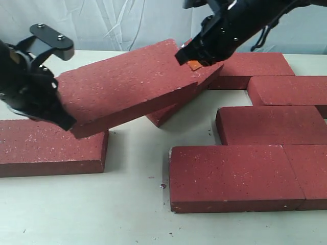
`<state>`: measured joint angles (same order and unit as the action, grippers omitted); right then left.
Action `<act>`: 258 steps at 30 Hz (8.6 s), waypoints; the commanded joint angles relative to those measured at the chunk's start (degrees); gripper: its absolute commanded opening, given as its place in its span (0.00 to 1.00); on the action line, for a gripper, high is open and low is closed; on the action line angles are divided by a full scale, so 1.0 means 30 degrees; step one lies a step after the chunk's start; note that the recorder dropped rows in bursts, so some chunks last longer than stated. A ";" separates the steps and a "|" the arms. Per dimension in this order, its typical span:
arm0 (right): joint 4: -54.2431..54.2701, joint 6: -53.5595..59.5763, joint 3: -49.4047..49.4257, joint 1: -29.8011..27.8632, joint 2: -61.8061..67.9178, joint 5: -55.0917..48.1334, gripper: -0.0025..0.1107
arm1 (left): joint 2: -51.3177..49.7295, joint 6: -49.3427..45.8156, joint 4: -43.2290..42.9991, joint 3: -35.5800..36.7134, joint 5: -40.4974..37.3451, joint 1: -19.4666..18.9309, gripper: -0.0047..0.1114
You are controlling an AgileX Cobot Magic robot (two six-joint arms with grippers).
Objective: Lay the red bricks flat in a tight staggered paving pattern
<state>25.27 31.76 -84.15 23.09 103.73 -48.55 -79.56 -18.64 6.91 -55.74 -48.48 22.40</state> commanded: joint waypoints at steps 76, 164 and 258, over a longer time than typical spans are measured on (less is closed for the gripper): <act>-0.1714 -0.0074 -1.1324 -0.4811 0.9512 -0.6491 0.01 | -0.5384 0.0440 -0.1834 -0.1229 1.1596 0.1143 0.04; -0.2668 -0.2108 -0.3671 -0.2704 0.8159 0.0946 0.01 | -1.3221 0.0652 0.0554 -0.5945 1.3769 -0.1906 0.04; 0.4895 0.8906 0.2015 0.0997 0.5860 0.7995 0.01 | -1.4910 -0.3443 0.4321 -0.7513 1.4235 -0.1489 0.04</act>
<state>39.65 59.69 -77.79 26.34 120.81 -27.77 -123.88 -28.74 19.27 -77.85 -8.29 17.72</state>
